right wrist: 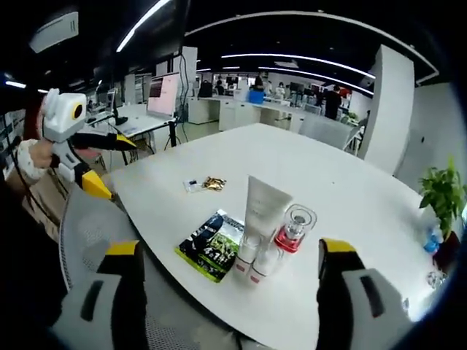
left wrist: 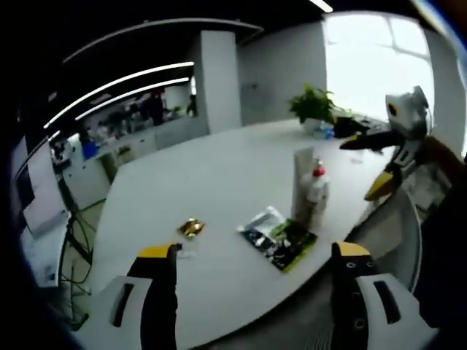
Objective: Arrange the skincare products in the storage area until every visible bottle or jar stands upright without overlapping.
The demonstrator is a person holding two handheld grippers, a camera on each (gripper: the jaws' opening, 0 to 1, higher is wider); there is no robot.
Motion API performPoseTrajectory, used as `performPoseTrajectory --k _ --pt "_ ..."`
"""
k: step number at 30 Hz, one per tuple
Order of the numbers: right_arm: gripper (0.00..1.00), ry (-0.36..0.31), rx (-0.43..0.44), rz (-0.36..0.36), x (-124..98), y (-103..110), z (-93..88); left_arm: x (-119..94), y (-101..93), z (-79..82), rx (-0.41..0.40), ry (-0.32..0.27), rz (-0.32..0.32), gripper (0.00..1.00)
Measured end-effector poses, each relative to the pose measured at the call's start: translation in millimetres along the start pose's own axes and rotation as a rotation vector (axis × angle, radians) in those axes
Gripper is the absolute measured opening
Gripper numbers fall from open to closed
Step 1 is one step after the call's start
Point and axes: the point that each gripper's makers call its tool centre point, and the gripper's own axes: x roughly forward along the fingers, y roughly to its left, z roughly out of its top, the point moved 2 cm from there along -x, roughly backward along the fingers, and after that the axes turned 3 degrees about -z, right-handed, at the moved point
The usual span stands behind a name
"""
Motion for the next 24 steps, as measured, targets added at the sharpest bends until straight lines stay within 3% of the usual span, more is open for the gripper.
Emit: performPoseTrajectory --k 8,16,24 --pt "1.00 -0.032 0.001 -0.008 -3 -8 4.3 -5 -6.8 -0.3 -0.008 0.011 -0.027 0.92" --pt "1.00 -0.057 0.013 -0.035 -4 -12 5.5 4 -9.0 8.6 0.014 0.015 -0.058 0.97" --pt "1.00 -0.018 0.027 -0.043 0 -11 -3.6 6 -7.0 12.7 0.009 -0.009 -0.095 0.97"
